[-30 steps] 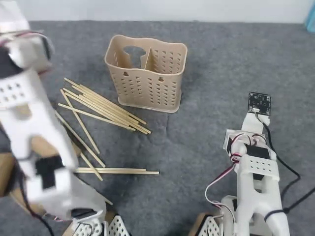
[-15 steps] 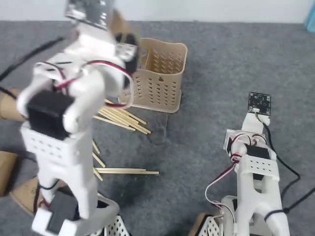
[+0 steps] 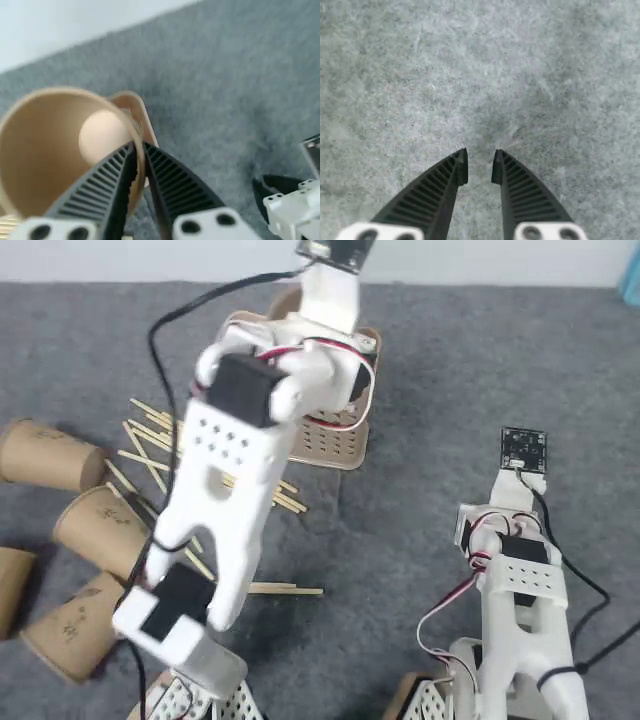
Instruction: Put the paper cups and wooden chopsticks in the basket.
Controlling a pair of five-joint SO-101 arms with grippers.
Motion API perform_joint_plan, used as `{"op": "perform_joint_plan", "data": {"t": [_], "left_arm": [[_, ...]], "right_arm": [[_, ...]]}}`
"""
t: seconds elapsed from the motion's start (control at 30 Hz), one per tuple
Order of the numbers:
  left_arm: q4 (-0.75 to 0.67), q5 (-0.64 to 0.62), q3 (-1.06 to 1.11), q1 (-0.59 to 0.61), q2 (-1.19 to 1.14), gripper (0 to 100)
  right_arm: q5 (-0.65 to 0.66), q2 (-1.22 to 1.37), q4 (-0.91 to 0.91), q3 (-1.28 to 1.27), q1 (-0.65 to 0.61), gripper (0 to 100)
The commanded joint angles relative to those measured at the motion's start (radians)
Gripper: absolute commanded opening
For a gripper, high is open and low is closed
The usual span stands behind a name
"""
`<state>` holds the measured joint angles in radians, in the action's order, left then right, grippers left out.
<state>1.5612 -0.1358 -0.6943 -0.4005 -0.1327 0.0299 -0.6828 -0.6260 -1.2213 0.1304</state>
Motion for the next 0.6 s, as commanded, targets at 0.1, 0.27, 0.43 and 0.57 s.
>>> {"op": "perform_joint_plan", "data": {"t": [0.1,0.27,0.43,0.57], "left_arm": [[-0.057,-0.011,-0.001,0.018,-0.037,1],[-0.057,-0.011,-0.001,0.026,-0.032,1],[-0.034,-0.006,-0.007,0.032,-0.031,9],[0.006,-0.021,-0.012,0.044,-0.02,25]], "right_arm": [[0.026,-0.045,0.027,0.006,0.008,9.5],[0.026,-0.045,0.028,0.006,0.008,9.5],[0.026,-0.044,0.028,0.006,0.008,9.5],[0.026,-0.044,0.028,0.006,0.008,9.5]]}}
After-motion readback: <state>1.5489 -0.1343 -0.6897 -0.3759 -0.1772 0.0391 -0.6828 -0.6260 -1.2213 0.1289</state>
